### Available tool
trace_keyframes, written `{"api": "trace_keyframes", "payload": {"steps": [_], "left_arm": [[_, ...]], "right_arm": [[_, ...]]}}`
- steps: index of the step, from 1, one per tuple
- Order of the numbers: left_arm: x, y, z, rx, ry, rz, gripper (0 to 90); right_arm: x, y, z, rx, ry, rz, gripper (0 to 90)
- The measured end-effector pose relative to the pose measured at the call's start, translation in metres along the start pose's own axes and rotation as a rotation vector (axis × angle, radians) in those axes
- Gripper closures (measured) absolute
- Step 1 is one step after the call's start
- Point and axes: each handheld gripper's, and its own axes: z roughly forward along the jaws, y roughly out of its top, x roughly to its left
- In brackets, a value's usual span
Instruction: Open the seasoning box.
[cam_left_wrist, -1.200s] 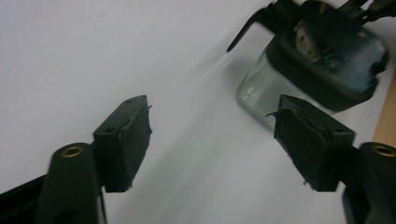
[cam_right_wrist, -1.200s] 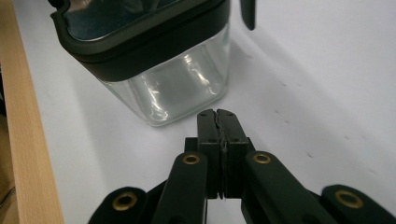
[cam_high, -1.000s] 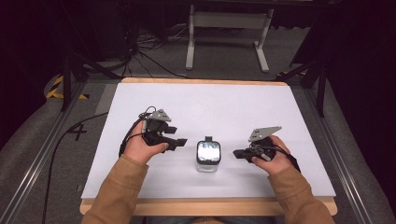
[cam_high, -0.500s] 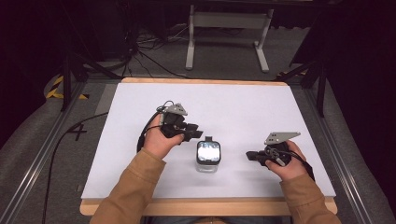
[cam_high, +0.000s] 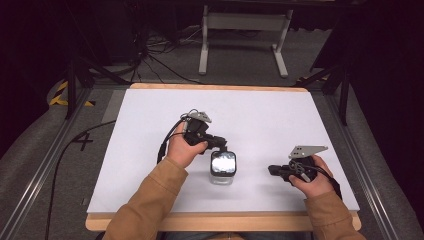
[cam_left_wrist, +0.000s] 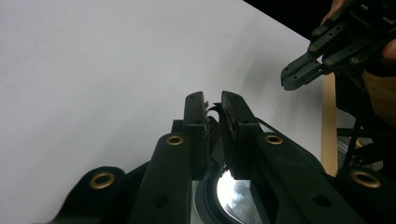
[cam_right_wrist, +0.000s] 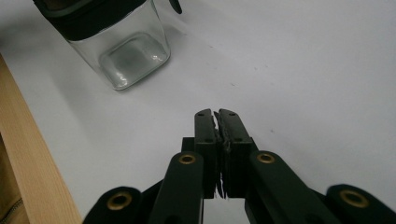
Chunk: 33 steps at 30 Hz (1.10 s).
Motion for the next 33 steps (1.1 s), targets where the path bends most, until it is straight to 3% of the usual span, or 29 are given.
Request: {"api": "trace_keyframes", "payload": {"steps": [7, 15, 21, 25, 30, 33], "left_arm": [[0.004, -0.002, 0.002, 0.002, 0.003, -0.039, 88.2], [0.003, -0.001, 0.002, 0.008, 0.007, -0.032, 89.6], [0.003, -0.002, 0.002, 0.002, 0.012, -0.042, 89.7], [0.006, -0.002, 0.002, 0.002, 0.004, -0.065, 89.6], [0.006, -0.003, 0.003, 0.001, 0.002, -0.070, 89.5], [0.007, -0.003, 0.004, 0.000, 0.004, -0.070, 89.5]], "right_arm": [[0.001, 0.000, 0.002, -0.001, 0.006, -0.002, 87.2], [0.004, 0.001, 0.006, 0.008, 0.013, -0.015, 87.2], [0.016, 0.006, 0.010, 0.003, 0.024, -0.043, 87.4], [0.036, 0.015, 0.018, -0.011, 0.059, -0.092, 88.2], [0.057, 0.027, 0.024, -0.066, 0.123, -0.099, 89.0], [0.070, 0.035, 0.028, -0.091, 0.131, -0.124, 89.1]]}}
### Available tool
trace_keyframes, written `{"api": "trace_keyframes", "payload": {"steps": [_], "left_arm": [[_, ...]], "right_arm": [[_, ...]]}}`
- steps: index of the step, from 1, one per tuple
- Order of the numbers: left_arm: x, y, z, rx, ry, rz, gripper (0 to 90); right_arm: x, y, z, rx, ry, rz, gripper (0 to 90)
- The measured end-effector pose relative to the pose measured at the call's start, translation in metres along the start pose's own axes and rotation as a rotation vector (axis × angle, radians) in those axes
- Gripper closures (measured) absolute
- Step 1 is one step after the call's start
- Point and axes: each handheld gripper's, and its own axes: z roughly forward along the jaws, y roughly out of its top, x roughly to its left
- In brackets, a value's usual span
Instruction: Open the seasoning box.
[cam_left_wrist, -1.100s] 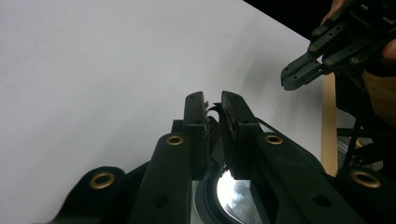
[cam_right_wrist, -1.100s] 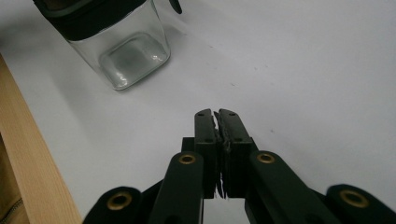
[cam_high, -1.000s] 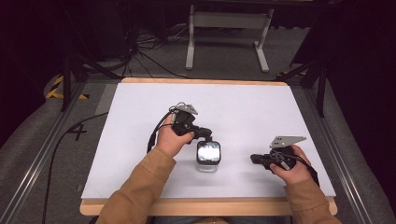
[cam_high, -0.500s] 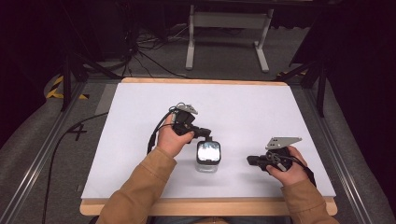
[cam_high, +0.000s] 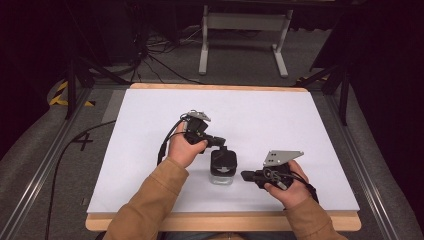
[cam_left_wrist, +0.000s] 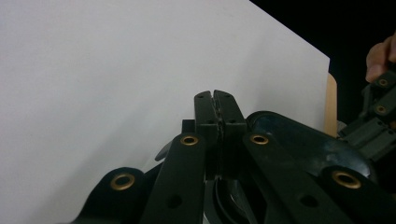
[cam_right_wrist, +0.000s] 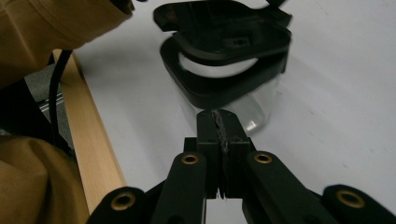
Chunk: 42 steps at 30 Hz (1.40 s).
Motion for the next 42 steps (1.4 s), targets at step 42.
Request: {"api": "trace_keyframes", "payload": {"steps": [42], "left_arm": [[-0.055, -0.020, -0.046, 0.004, 0.003, 0.132, 85.3]], "right_arm": [[-0.003, 0.035, 0.008, -0.203, -0.031, -0.030, 89.4]]}}
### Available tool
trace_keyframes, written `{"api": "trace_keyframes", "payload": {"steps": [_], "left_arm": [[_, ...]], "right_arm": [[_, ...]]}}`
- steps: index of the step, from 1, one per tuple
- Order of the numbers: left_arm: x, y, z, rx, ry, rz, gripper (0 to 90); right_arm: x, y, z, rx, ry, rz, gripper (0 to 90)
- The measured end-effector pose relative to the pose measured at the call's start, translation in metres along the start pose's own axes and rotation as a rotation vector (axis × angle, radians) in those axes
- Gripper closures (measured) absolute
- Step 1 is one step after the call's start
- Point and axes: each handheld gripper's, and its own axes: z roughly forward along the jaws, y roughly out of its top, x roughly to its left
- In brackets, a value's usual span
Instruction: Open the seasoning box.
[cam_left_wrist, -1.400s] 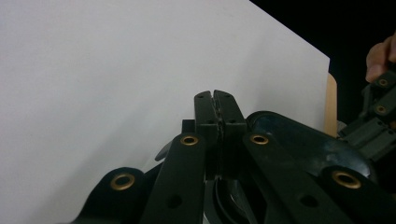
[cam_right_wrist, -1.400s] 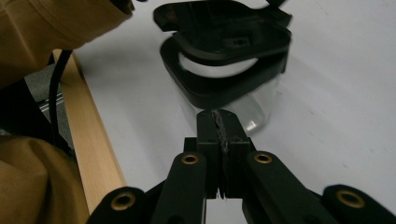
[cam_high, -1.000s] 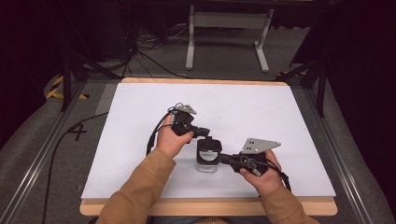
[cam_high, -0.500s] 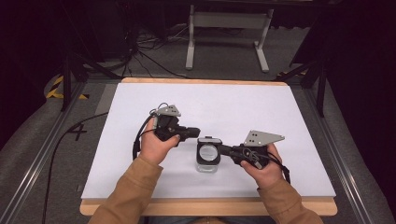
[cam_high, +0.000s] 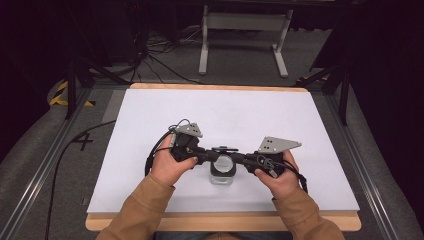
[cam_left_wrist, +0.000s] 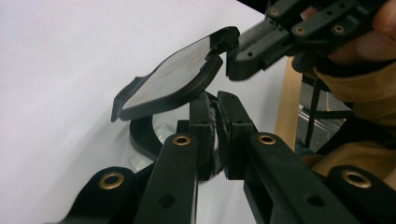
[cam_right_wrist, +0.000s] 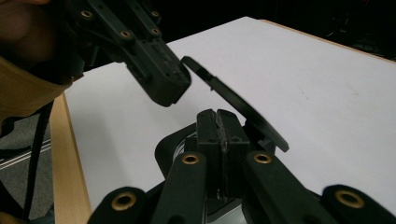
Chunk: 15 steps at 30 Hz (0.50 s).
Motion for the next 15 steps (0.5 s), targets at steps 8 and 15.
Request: {"api": "trace_keyframes", "payload": {"steps": [8, 15], "left_arm": [[0.006, 0.005, -0.003, -0.080, 0.022, -0.017, 82.5], [0.012, 0.012, 0.004, -0.090, 0.011, -0.017, 81.0]], "right_arm": [[0.009, -0.014, 0.012, 0.104, 0.055, 0.013, 89.0], [0.013, -0.020, 0.010, 0.125, 0.062, 0.008, 89.3]]}}
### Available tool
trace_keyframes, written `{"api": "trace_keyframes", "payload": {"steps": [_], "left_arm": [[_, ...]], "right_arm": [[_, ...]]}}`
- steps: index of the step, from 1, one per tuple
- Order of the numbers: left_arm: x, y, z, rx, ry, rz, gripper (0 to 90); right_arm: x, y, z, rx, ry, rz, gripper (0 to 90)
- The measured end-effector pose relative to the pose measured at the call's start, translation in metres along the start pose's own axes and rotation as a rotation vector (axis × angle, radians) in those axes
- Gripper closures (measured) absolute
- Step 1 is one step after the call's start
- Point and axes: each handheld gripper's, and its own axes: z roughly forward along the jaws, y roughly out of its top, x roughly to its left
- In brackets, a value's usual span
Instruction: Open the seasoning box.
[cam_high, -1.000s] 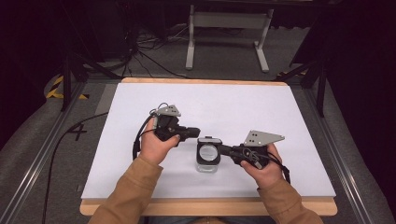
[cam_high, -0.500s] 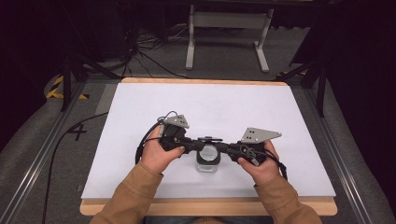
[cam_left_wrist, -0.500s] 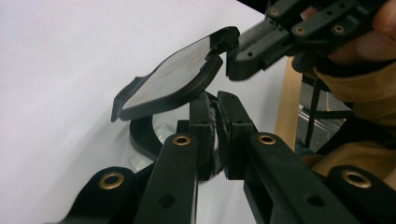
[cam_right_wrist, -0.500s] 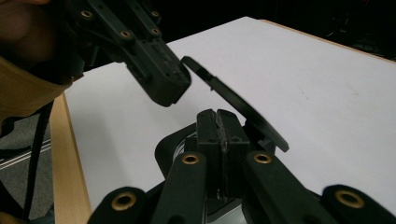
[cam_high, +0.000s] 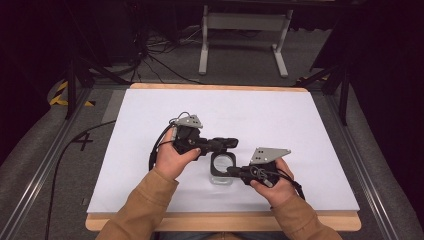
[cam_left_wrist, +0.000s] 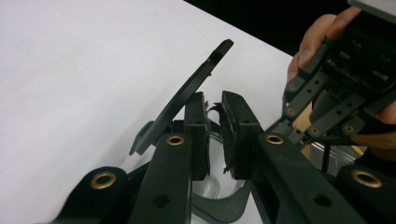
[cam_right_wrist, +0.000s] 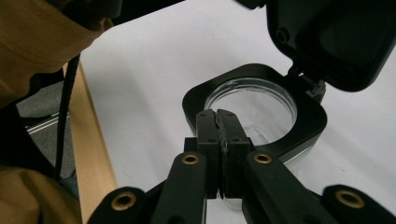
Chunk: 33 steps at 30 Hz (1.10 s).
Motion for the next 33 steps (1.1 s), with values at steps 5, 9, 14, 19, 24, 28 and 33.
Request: {"api": "trace_keyframes", "payload": {"steps": [5, 9, 14, 19, 24, 28, 33], "left_arm": [[0.006, 0.005, 0.005, -0.019, 0.009, -0.007, 80.5], [0.011, 0.007, 0.007, -0.032, 0.022, -0.026, 80.1], [0.016, 0.008, 0.007, -0.065, 0.029, -0.045, 80.2], [0.016, 0.008, 0.006, -0.082, 0.033, -0.054, 79.3], [0.013, 0.008, 0.005, -0.071, 0.027, -0.045, 77.2], [0.009, 0.009, 0.004, -0.041, 0.008, -0.011, 68.6], [0.004, 0.009, -0.008, -0.038, 0.025, 0.006, 66.1]], "right_arm": [[0.002, -0.006, -0.002, 0.024, 0.017, 0.003, 89.5], [0.002, -0.009, -0.001, 0.025, 0.014, 0.014, 89.4], [0.001, -0.011, -0.002, 0.023, 0.006, 0.027, 89.4], [0.000, -0.012, -0.002, 0.022, 0.004, 0.033, 89.4], [0.000, -0.012, -0.002, 0.027, 0.005, 0.030, 89.4], [0.000, -0.012, -0.003, 0.025, 0.006, 0.028, 88.4], [0.001, -0.010, -0.004, 0.028, 0.014, 0.022, 87.1]]}}
